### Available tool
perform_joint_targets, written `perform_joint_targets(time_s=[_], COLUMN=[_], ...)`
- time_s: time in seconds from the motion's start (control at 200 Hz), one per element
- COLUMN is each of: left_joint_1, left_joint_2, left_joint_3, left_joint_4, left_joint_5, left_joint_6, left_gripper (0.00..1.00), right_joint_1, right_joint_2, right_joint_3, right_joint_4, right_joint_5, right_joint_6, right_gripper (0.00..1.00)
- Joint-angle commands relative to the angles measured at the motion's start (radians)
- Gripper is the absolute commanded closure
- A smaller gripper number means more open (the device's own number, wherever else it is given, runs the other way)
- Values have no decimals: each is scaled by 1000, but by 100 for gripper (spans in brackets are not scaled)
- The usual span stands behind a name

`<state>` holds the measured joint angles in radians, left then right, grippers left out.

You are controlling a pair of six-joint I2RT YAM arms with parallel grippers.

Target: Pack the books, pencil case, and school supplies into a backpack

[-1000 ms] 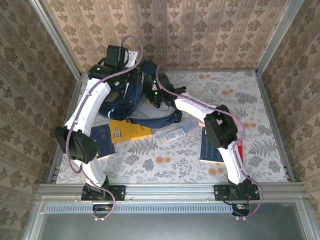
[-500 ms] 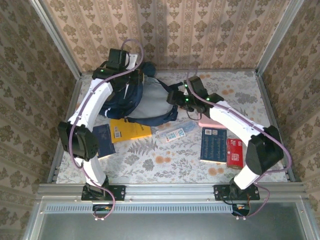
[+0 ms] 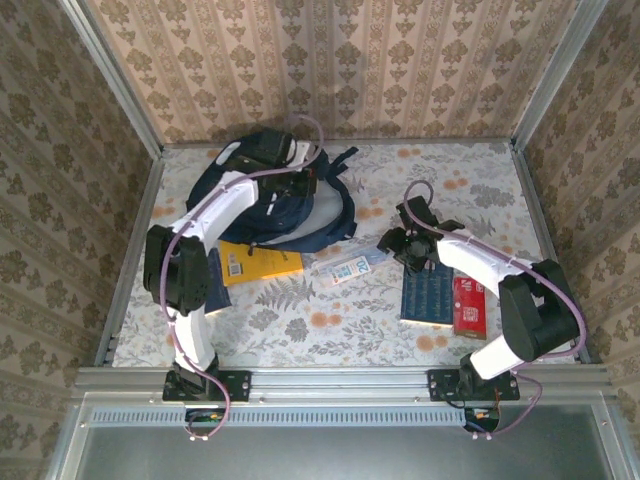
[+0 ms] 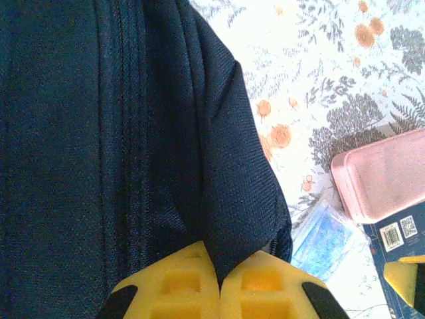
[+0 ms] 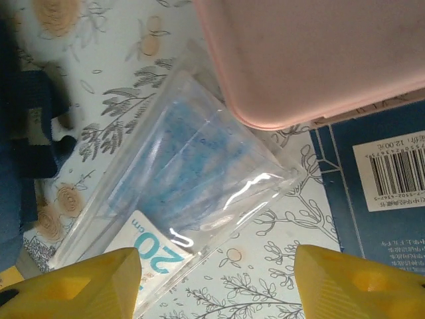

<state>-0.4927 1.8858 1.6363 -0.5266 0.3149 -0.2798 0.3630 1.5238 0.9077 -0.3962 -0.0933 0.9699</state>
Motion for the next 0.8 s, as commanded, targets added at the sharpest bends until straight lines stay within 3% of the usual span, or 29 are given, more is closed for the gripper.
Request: perform_joint_targets(time_s=[0.0, 0.21, 0.465, 0.58, 0.795], left_joint_1=[-19, -36, -64, -77, -89], left_joint_2=[8, 0, -14, 11, 40], left_joint_3=[-23, -105, -161, -156, -161], left_joint_4=[65, 109, 123, 128, 142], left_joint_5=[48, 93, 96, 127, 155], left_joint_6=[-80, -152, -139, -150, -160], left_gripper=[100, 100, 100, 100, 100], right_joint_1=[-12, -66, -70, -83, -87], right_joint_2=[21, 82, 118, 149, 208], right_joint_3=[-22, -117, -124, -140, -194], right_joint_4=[117, 302, 307, 437, 805], right_joint_5=[-78, -185, -189, -224, -348], right_joint_6=[54, 87, 26, 9, 119], right_gripper=[36, 35, 35, 36, 47])
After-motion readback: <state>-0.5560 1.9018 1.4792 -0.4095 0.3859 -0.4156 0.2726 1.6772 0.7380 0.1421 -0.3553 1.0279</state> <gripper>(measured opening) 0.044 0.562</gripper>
